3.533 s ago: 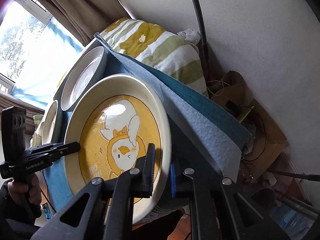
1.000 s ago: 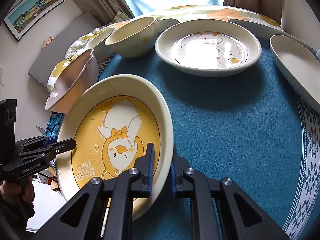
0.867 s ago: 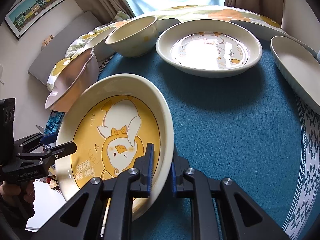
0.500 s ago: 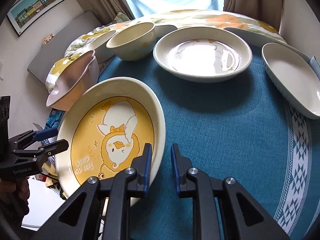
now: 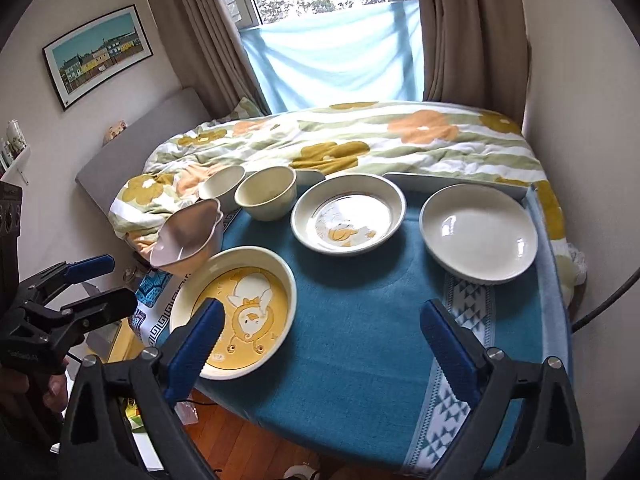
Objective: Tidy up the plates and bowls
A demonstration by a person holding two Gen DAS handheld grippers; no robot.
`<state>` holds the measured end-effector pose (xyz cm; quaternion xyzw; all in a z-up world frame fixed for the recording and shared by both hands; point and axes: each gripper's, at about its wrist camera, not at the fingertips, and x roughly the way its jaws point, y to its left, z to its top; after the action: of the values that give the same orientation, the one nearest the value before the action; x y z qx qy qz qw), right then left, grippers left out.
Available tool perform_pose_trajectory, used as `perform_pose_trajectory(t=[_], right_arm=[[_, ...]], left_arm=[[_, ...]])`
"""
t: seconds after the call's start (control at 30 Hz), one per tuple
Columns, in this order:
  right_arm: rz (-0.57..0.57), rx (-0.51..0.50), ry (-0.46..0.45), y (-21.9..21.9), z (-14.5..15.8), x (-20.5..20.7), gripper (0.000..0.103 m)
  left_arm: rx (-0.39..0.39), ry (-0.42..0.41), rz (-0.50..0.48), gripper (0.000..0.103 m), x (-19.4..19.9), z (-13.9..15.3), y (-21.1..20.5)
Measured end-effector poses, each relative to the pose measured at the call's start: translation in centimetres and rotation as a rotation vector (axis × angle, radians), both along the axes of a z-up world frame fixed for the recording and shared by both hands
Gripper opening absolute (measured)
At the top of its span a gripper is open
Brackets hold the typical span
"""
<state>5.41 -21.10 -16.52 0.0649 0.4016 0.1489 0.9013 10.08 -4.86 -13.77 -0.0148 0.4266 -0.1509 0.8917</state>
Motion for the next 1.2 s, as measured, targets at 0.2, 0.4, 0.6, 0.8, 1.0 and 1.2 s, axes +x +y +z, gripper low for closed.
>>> perform_pose_trajectory(t=[0.2,0.4,0.6,0.8,1.0,1.2], right_arm=[[-0.122,0.017,-0.052,-5.6,1.6,-0.6,0.098],[-0.306,0.033,0.022,-11.7,1.9,1.2,0.098],[-0.452,0.068,0.095,-15.6,-0.2,3.8,0.098],[-0.56,0.223,0.194,-18.1,-5.4,7.9,0.096],[-0.607,0.273,0.299,-18.1,-10.8,11.2,0.068],[-0.685,0.272,0.359,-17.8,-14.0,12.4,0.056]], left_arm=[[-0.047,-0.014,-0.18,0.103,3.2,2.3,-6.7],[-0.069,-0.002,-0.363,0.103,8.9,3.3,-13.3],[-0.099,0.109,-0.502,0.103,18.0,0.8,-17.6],[-0.055,0.263,-0.548,0.101,27.2,-5.7,-19.7],[0.02,0.394,-0.568,0.065,32.1,-13.2,-20.6],[0.038,0.456,-0.58,0.046,34.3,-17.0,-21.0]])
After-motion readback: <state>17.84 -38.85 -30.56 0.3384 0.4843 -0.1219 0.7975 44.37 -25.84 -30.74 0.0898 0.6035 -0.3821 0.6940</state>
